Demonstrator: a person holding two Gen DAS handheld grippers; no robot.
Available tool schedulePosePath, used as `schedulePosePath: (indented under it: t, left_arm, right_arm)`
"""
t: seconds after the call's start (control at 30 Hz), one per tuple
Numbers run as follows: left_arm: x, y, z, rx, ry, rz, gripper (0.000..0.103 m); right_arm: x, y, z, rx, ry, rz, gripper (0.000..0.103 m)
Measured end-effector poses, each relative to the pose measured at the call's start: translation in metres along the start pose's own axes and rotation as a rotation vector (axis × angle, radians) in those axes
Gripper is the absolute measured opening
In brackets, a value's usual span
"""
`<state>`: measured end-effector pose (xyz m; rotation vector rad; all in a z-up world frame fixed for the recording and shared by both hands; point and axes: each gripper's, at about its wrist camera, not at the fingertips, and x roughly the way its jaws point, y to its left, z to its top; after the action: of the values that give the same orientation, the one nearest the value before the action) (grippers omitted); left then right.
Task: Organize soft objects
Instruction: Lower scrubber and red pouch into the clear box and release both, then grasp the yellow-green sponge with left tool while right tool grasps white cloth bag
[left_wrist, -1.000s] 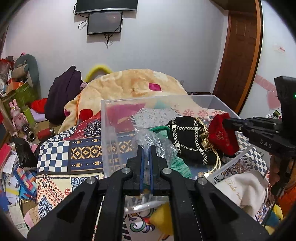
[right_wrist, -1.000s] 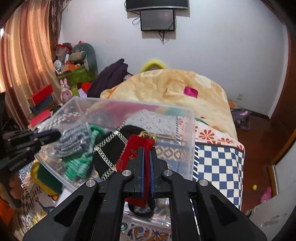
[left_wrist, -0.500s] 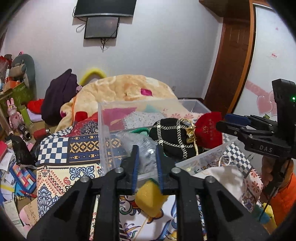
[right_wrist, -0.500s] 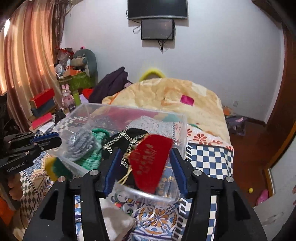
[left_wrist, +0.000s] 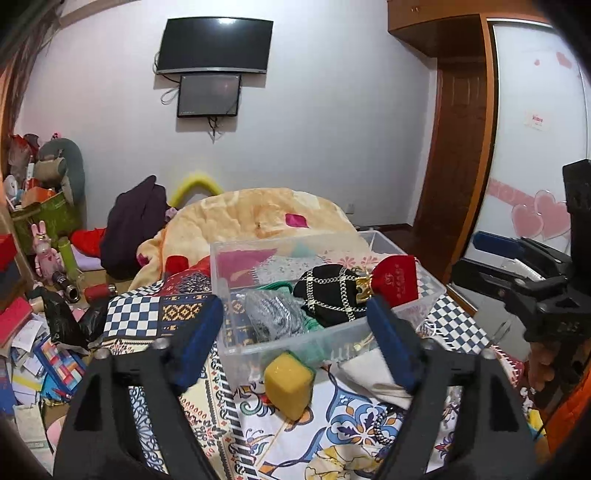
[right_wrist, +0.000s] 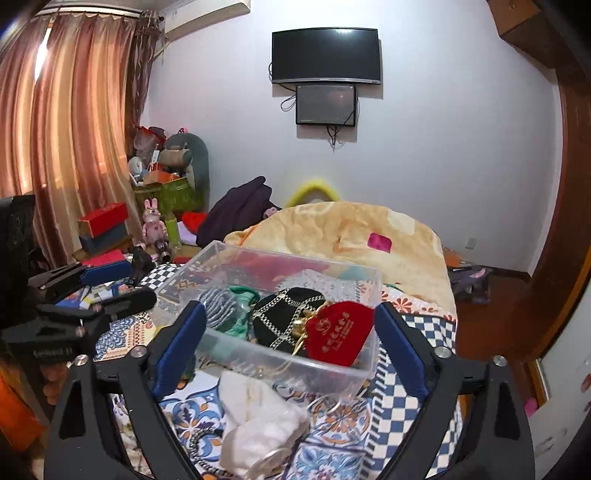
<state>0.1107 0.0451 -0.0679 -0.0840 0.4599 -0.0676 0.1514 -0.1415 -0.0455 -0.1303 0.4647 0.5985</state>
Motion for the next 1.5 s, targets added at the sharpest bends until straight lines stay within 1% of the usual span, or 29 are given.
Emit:
schedulePosePath:
  t: [0.03,0.13,0.23,0.33,0.47,0.57,0.73,0.77,0.8,0.83,0.87,0.9,0.93,0.97,1.03,1.07,1.1,1.13,1.3,1.5]
  left_arm:
    - [0.000,-0.001,-0.004,0.001,0.001,0.004,0.083]
    - [0.006,0.000,-0.016,0.003,0.031,0.003,0.084]
    - [0.015,0.004,-0.028,-0.002,0.071,0.018,0.084]
    - [0.024,0.007,-0.038,-0.011,0.104,0.030,0.084]
    - [0.035,0.009,-0.048,-0.009,0.144,0.033,0.084]
    - [0.043,0.012,-0.053,-0.025,0.171,0.021,0.084]
    - [0.050,0.012,-0.058,-0.037,0.204,0.009,0.080]
    - [0.053,0.012,-0.059,-0.042,0.212,0.001,0.077]
    - [0.054,0.012,-0.060,-0.045,0.221,-0.004,0.073]
    - [0.056,0.011,-0.061,-0.046,0.229,-0.007,0.071]
    - [0.057,0.010,-0.061,-0.045,0.240,-0.010,0.065]
    - [0.059,0.010,-0.062,-0.045,0.245,-0.014,0.061]
    - [0.059,0.009,-0.062,-0.043,0.246,-0.016,0.060]
    - [0.059,0.009,-0.062,-0.041,0.245,-0.015,0.058]
    - [0.059,0.007,-0.062,-0.034,0.245,-0.009,0.053]
    - [0.061,0.006,-0.063,-0.032,0.250,-0.010,0.045]
    - [0.063,0.006,-0.063,-0.033,0.256,-0.011,0.038]
    - [0.063,0.005,-0.064,-0.034,0.261,-0.011,0.038]
    - [0.055,0.002,-0.066,-0.024,0.239,-0.018,0.036]
    - [0.032,-0.005,-0.061,-0.016,0.195,-0.042,0.035]
  right_arm:
    - [0.000,0.001,-0.003,0.002,0.002,0.000,0.099]
    - [0.006,0.004,-0.015,0.005,0.029,0.010,0.099]
    - [0.014,0.005,-0.028,0.015,0.070,0.013,0.099]
    - [0.023,0.001,-0.040,0.048,0.112,0.031,0.099]
    - [0.030,0.001,-0.053,0.061,0.168,0.048,0.099]
    - [0.032,0.002,-0.064,0.071,0.199,0.061,0.099]
    - [0.040,0.004,-0.078,0.085,0.254,0.094,0.098]
    - [0.042,0.004,-0.081,0.092,0.264,0.102,0.097]
    - [0.043,0.004,-0.083,0.095,0.275,0.109,0.090]
    - [0.044,0.004,-0.084,0.096,0.285,0.117,0.080]
    - [0.046,0.005,-0.086,0.097,0.295,0.126,0.075]
    - [0.047,0.005,-0.087,0.098,0.304,0.130,0.068]
    - [0.047,0.005,-0.088,0.099,0.306,0.132,0.061]
    - [0.047,0.005,-0.089,0.099,0.306,0.134,0.058]
    - [0.045,0.005,-0.088,0.098,0.300,0.134,0.047]
    - [0.044,0.005,-0.087,0.095,0.297,0.134,0.044]
    - [0.041,0.006,-0.087,0.092,0.292,0.136,0.038]
    - [0.040,0.006,-0.086,0.089,0.286,0.135,0.033]
    - [0.028,0.006,-0.080,0.069,0.248,0.129,0.025]
    - [0.012,0.006,-0.070,0.056,0.195,0.129,0.024]
